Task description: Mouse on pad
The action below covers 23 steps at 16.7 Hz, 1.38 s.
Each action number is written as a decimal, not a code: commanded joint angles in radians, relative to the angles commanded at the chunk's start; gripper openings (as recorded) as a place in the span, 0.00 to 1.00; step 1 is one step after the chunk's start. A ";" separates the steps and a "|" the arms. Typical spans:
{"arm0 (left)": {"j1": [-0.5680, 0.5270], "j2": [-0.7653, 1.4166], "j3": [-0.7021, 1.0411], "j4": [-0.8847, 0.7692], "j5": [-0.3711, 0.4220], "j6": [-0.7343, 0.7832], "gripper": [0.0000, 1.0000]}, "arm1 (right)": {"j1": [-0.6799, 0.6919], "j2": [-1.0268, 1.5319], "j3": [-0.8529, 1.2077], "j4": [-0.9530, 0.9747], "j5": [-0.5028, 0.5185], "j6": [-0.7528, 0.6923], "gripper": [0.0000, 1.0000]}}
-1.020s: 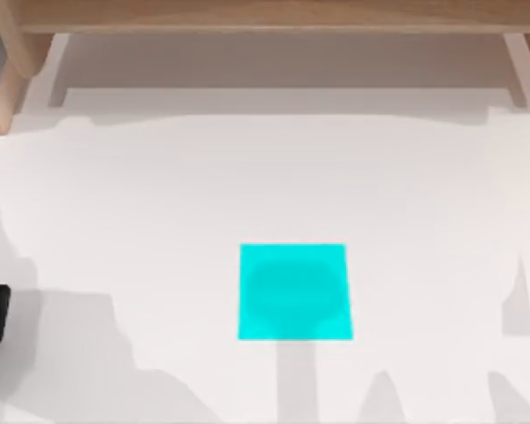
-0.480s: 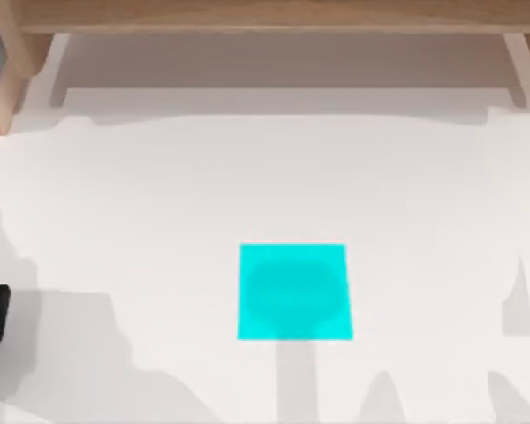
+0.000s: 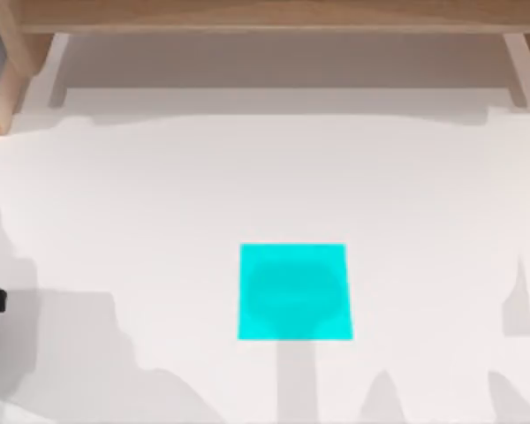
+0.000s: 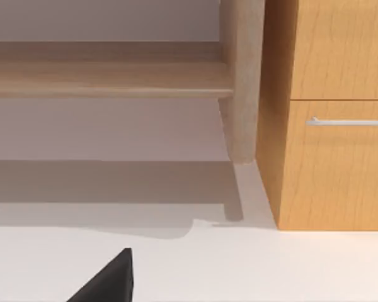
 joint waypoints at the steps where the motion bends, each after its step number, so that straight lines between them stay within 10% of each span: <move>1: 0.000 -0.007 0.019 -0.024 0.000 0.000 0.00 | 0.000 0.000 0.000 0.000 0.000 0.000 1.00; 16: -0.007 -0.158 0.255 -0.420 -0.001 0.005 0.00 | 0.000 0.000 0.000 0.000 0.000 0.000 1.00; 23: -0.156 -0.051 0.375 -0.441 0.001 0.333 0.00 | 0.000 0.000 0.000 0.000 0.000 0.000 1.00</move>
